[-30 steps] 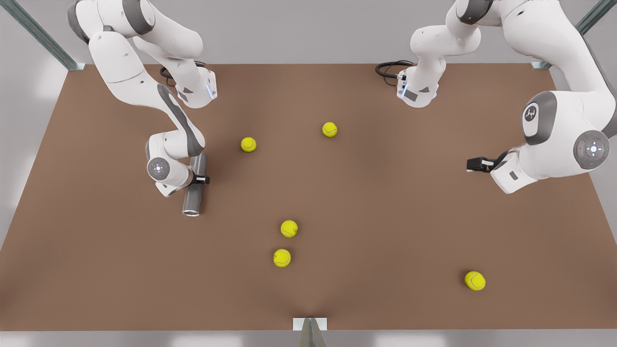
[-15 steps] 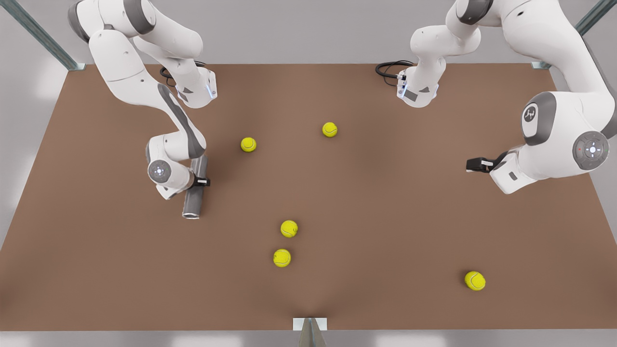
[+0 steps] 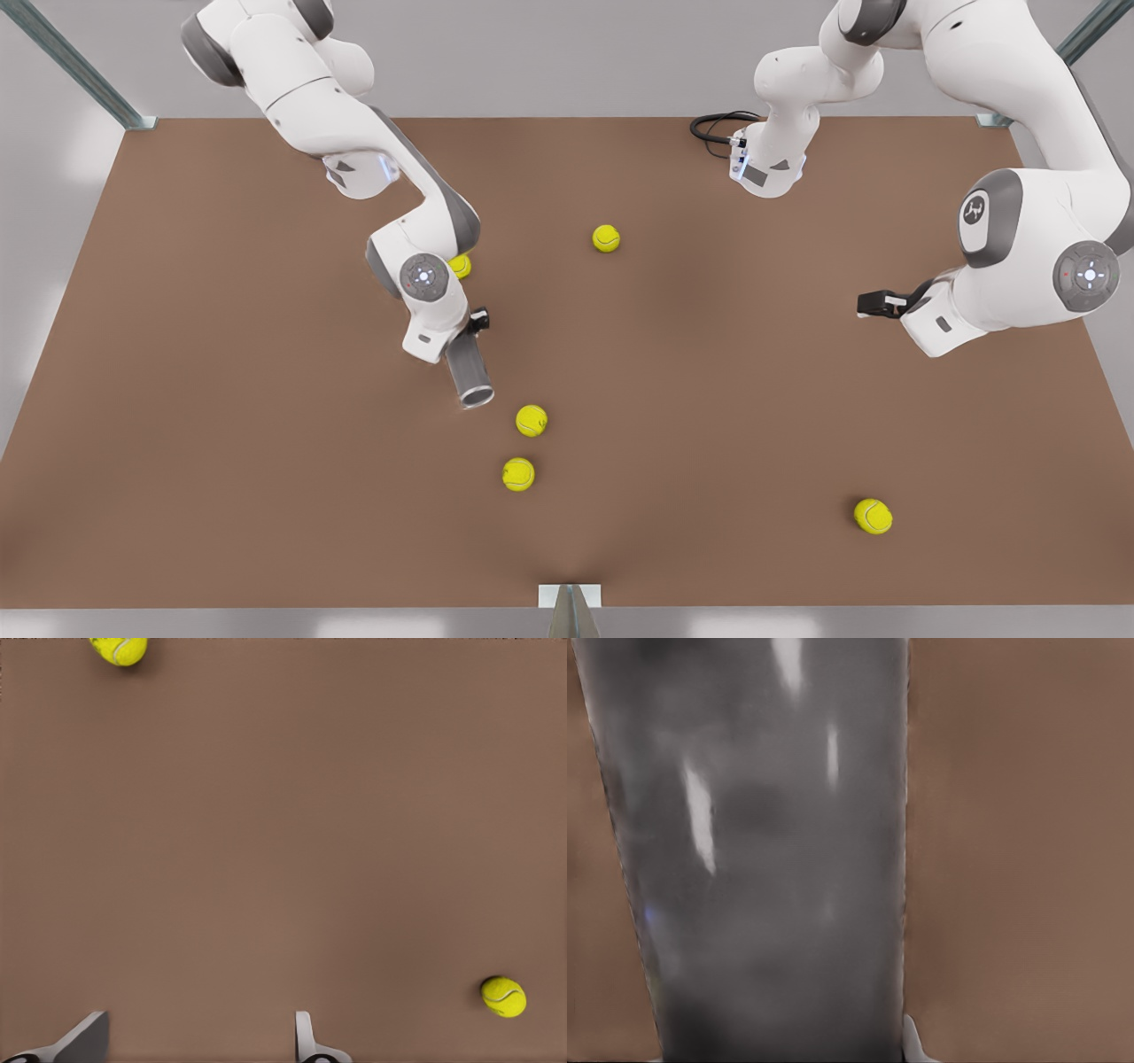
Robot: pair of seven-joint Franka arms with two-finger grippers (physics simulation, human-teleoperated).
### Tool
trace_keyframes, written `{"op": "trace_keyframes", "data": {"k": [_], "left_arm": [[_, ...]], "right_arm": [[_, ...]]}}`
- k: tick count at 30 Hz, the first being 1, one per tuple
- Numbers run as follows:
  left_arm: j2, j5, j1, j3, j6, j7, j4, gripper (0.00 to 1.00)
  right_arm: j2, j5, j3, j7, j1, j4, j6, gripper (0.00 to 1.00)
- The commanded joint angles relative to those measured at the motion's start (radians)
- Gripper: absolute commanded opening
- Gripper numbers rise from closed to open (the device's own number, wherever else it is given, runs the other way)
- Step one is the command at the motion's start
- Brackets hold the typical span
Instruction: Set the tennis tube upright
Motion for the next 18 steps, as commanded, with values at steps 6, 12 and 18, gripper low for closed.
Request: {"op": "trace_keyframes", "data": {"k": [6,12,18], "left_arm": [[0.0,0.0,0.0,0.0,0.002,0.0,0.0,1.0],[0.006,0.0,0.0,0.0,0.002,0.0,0.0,1.0],[0.009,0.0,0.0,0.0,0.003,0.0,0.0,1.0]], "right_arm": [[0.025,-0.087,0.0,-0.092,0.211,0.149,-0.117,0.75],[0.135,-0.144,0.0,-0.274,0.341,0.302,-0.109,0.74],[0.328,-0.276,-0.008,-0.543,0.401,0.531,-0.068,0.72]]}}
